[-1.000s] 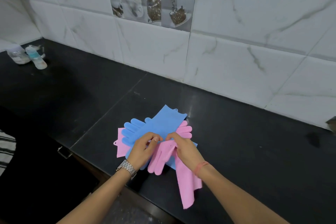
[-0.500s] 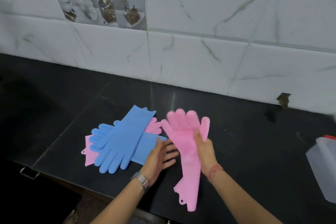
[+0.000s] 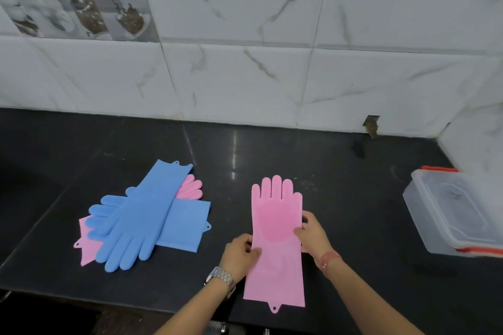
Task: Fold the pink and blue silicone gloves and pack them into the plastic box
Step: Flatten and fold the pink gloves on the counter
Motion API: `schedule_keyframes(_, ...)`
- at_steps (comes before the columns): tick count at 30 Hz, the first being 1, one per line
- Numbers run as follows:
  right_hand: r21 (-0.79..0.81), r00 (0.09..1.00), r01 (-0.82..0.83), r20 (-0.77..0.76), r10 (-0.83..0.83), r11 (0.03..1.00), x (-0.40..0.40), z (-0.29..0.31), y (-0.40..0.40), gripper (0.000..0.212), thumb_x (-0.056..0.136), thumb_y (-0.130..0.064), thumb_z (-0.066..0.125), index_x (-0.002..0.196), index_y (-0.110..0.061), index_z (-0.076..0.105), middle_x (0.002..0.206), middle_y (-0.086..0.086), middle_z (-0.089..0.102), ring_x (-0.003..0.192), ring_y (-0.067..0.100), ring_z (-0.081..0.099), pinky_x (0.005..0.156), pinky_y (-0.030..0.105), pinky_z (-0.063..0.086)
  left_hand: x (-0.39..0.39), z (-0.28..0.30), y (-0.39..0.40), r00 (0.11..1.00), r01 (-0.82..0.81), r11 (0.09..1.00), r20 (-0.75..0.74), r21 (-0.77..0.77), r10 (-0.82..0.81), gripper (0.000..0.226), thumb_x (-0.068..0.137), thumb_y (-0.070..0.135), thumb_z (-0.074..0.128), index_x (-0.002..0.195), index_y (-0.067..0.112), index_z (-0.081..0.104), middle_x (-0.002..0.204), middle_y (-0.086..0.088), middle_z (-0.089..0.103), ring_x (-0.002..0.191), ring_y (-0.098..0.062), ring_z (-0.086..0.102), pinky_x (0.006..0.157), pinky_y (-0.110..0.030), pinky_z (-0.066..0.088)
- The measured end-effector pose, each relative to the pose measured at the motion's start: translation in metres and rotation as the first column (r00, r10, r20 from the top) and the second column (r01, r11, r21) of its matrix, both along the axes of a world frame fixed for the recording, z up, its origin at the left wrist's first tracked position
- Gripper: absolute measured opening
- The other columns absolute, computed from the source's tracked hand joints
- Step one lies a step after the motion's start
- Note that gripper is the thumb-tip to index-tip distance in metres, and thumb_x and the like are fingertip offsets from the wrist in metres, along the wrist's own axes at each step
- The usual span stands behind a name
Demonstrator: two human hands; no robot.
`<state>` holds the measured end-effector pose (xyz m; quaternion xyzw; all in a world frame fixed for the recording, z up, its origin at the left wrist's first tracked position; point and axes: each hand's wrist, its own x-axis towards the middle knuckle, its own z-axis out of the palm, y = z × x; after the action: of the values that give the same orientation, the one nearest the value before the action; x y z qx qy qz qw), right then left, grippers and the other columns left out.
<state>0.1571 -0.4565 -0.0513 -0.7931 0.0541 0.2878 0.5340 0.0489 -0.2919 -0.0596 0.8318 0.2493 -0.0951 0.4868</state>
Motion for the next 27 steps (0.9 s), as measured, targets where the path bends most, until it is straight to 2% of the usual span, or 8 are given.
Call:
schedule_keyframes(3, -0.059, 0.995, 0.026, 0.1, -0.02, 0.998, -0.001, -0.005, -0.006, 0.048, 0.091, 0.003, 0.049, 0.131, -0.025, 0.044, 0.09, -0.007, 0.063, 0.084, 0.012, 0.063, 0.08, 0.038, 0.059, 0.0, -0.001, -0.005, 0.999, 0.019, 0.996, 0.024, 0.09, -0.021, 0.014, 0.089, 0.023, 0.061, 0.099, 0.014, 0.063, 0.088, -0.004, 0.071, 0.079, -0.018, 0.067, 0.066, -0.022, 0.051)
schedule_keyframes(8, -0.031, 0.97, 0.069, 0.234, -0.06, 0.997, -0.004, -0.006, -0.012, 0.05, 0.09, 0.005, 0.05, 0.122, -0.033, 0.047, 0.092, -0.004, 0.067, 0.083, 0.008, 0.063, 0.06, 0.015, 0.047, 0.007, -0.003, -0.009, 0.999, 0.02, 0.983, 0.042, 0.182, -0.029, 0.012, 0.088, 0.027, 0.063, 0.098, 0.023, 0.061, 0.077, 0.007, 0.065, 0.065, -0.005, 0.058, 0.053, -0.014, 0.039)
schedule_keyframes(13, -0.078, 0.944, 0.111, 0.321, -0.081, 0.991, 0.0, -0.013, -0.014, 0.039, 0.091, 0.012, 0.046, 0.112, -0.016, 0.062, 0.101, 0.011, 0.063, 0.089, 0.025, 0.061, 0.068, 0.013, 0.046, 0.02, -0.009, -0.009, 0.998, 0.01, 0.978, 0.062, 0.21, -0.023, 0.014, 0.085, 0.029, 0.067, 0.097, 0.026, 0.06, 0.072, 0.014, 0.06, 0.063, 0.001, 0.056, 0.051, -0.012, 0.036)
schedule_keyframes(18, -0.121, 0.933, 0.132, 0.351, -0.083, 0.984, 0.028, -0.008, -0.013, 0.034, 0.091, 0.01, 0.048, 0.113, -0.011, 0.064, 0.111, 0.01, 0.063, 0.097, 0.021, 0.06, 0.074, 0.014, 0.046, 0.048, -0.007, -0.006, 0.989, 0.047, 0.97, 0.127, 0.237, -0.079, 0.033, 0.087, 0.022, 0.066, 0.116, 0.027, 0.051, 0.087, 0.011, 0.06, 0.076, -0.003, 0.059, 0.065, -0.019, 0.048)
schedule_keyframes(20, -0.227, 0.921, 0.102, 0.389, -0.006, 0.968, 0.035, -0.005, -0.011, 0.039, 0.09, 0.009, 0.047, 0.12, -0.01, 0.061, 0.122, 0.011, 0.058, 0.104, 0.023, 0.057, 0.088, 0.028, 0.049, 0.057, -0.008, -0.007, 0.982, 0.061, 0.946, 0.149, 0.318, -0.113, 0.045, 0.088, 0.019, 0.063, 0.127, 0.028, 0.046, 0.11, 0.005, 0.058, 0.093, -0.01, 0.057, 0.08, -0.026, 0.051)
schedule_keyframes(23, -0.535, 0.815, 0.01, 0.494, 0.303, 0.844, 0.03, -0.009, -0.003, 0.047, 0.092, -0.007, 0.051, 0.137, -0.02, 0.048, 0.147, 0.004, 0.038, 0.129, 0.023, 0.04, 0.105, 0.038, 0.04, 0.063, -0.016, -0.012, 0.966, 0.136, 0.841, 0.117, 0.524, -0.23, 0.058, 0.091, 0.027, 0.057, 0.144, 0.026, 0.032, 0.144, 0.002, 0.038, 0.128, -0.02, 0.038, 0.102, -0.031, 0.042)
schedule_keyframes(25, -0.628, 0.728, -0.049, 0.51, 0.458, 0.777, 0.021, -0.018, 0.004, 0.054, 0.098, -0.024, 0.046, 0.149, -0.025, 0.032, 0.16, 0.001, 0.018, 0.145, 0.021, 0.02, 0.116, 0.04, 0.022, 0.061, -0.024, -0.018, 0.954, 0.194, 0.784, 0.074, 0.59, -0.292, 0.059, 0.096, 0.036, 0.046, 0.149, 0.026, 0.024, 0.156, 0.001, 0.023, 0.143, -0.023, 0.021, 0.112, -0.036, 0.03)
schedule_keyframes(27, -0.696, 0.677, -0.139, 0.453, 0.581, 0.705, 0.012, -0.032, 0.01, 0.059, 0.102, -0.038, 0.034, 0.156, -0.027, 0.013, 0.164, -0.002, 0.002, 0.15, 0.016, -0.001, 0.12, 0.037, 0.001, 0.055, -0.034, -0.021, 0.941, 0.247, 0.74, 0.026, 0.626, -0.337, 0.057, 0.1, 0.041, 0.031, 0.152, 0.028, 0.013, 0.162, 0.001, 0.008, 0.148, -0.021, 0.007, 0.117, -0.039, 0.016)
